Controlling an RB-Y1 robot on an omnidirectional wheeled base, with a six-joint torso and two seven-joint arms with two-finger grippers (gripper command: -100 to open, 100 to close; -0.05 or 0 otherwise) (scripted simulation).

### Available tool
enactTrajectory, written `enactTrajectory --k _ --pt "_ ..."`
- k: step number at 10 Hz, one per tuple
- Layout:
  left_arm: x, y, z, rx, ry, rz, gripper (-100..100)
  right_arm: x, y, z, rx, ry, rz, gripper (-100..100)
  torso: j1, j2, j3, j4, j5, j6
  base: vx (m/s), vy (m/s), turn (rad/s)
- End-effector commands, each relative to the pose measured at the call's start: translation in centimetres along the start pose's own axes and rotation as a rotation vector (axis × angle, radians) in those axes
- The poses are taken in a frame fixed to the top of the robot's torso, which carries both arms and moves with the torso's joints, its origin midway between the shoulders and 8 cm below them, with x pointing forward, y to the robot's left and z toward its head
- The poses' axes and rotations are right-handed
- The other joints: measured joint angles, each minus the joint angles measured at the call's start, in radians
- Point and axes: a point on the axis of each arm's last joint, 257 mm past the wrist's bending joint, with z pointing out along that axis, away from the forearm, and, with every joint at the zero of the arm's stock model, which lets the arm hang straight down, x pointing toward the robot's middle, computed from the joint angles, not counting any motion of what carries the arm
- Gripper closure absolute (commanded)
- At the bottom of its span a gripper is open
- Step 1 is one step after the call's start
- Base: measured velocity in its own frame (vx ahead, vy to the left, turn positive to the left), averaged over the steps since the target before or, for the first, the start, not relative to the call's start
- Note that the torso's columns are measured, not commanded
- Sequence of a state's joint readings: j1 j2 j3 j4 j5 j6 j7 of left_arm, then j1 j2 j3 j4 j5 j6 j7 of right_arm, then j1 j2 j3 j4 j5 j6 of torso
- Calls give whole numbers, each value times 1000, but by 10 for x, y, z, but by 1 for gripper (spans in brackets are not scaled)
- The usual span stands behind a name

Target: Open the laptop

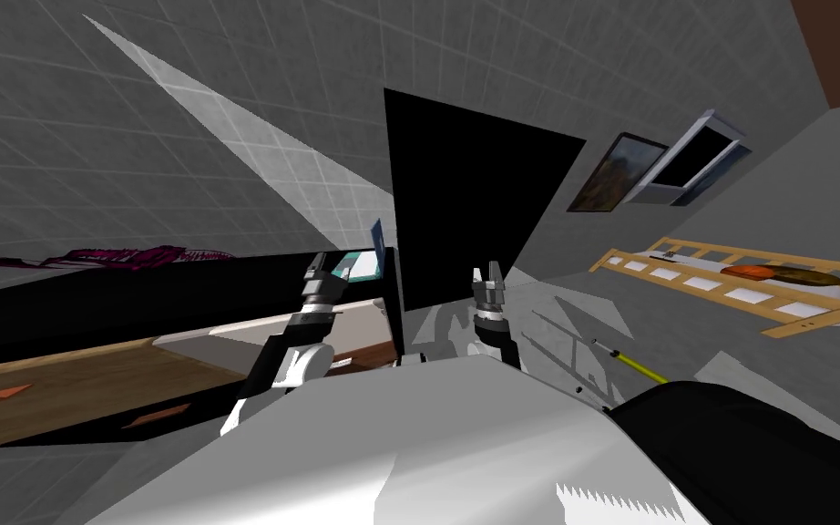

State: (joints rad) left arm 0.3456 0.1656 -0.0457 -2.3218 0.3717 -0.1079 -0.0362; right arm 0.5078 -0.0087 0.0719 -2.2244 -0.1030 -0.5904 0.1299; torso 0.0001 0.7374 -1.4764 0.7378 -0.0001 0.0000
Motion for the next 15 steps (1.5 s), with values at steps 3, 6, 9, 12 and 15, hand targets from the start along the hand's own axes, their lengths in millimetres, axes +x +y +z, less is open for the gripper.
enactTrajectory --k 3,6,9,12,15 --pt "12 14 12 -57 30 -97 -100 0 0 0 0 0 0 0 -1 -1 0 0 0 0 39 -145 82" --pt "18 21 19 -94 49 -143 -100 0 0 0 0 0 0 0 0 1 1 0 0 0 33 -156 116" --pt "20 25 26 -122 59 -172 -100 0 0 0 0 0 0 0 3 0 0 0 1 0 39 -89 125" --pt "20 28 33 -149 62 -198 -100 0 0 0 0 0 0 0 -1 0 0 0 0 0 59 -104 155" --pt "18 29 40 -170 54 -230 -100 0 0 0 0 0 0 0 1 1 0 0 0 0 60 -83 166"
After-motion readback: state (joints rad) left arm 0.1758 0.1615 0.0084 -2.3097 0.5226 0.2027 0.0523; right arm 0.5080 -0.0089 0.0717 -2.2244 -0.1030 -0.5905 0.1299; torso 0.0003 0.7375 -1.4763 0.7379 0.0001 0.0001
